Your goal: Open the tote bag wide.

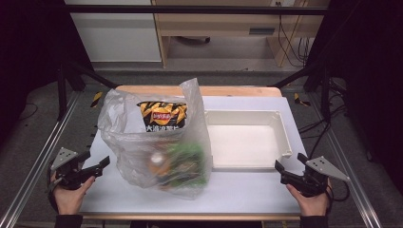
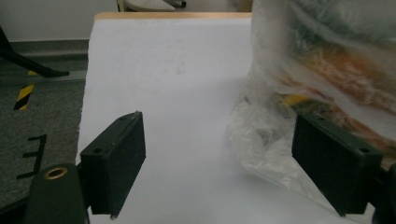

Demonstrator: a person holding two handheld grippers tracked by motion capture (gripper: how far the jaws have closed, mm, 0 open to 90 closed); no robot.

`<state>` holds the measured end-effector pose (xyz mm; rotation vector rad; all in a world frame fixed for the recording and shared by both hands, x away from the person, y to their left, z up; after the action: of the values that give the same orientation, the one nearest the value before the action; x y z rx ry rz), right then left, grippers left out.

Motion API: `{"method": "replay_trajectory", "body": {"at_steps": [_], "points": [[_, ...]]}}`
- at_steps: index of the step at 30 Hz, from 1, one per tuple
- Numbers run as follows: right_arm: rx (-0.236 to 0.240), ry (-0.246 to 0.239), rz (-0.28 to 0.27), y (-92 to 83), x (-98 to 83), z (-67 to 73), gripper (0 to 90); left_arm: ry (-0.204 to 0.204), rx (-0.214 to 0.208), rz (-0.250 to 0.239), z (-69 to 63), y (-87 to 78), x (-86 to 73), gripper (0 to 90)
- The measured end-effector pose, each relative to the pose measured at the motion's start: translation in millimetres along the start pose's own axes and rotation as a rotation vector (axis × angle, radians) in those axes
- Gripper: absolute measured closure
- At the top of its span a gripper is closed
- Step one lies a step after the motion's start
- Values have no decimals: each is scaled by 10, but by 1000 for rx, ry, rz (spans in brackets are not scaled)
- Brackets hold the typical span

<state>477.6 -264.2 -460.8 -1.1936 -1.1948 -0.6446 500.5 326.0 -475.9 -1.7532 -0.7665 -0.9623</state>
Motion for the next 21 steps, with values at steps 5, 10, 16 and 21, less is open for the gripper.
{"method": "replay_trajectory", "body": {"at_steps": [5, 10, 16, 21], "points": [[29, -5, -3, 10, 107, 129, 144, 18, -27, -23, -132, -58, 62, 201], [69, 1, -23, 46, 223, 298, 151, 14, -52, -49, -207, -142, 127, 221], [126, -3, -47, 123, 379, 524, 167, 20, -100, -83, -341, -241, 209, 239], [205, -34, -68, 181, 549, 820, 203, 47, -140, -112, -515, -332, 284, 257]]}}
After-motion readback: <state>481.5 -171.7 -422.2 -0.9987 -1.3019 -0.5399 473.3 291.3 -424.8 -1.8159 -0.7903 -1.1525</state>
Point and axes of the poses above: each handheld gripper's, and its own axes: y roughly forward along the jaws, x roughly out of its top, z roughly to its left, the point moved 10 cm from there along y, roughly forward along the jaws, and after that the axes turned 8 degrees about -y, right-handed, at the moved point
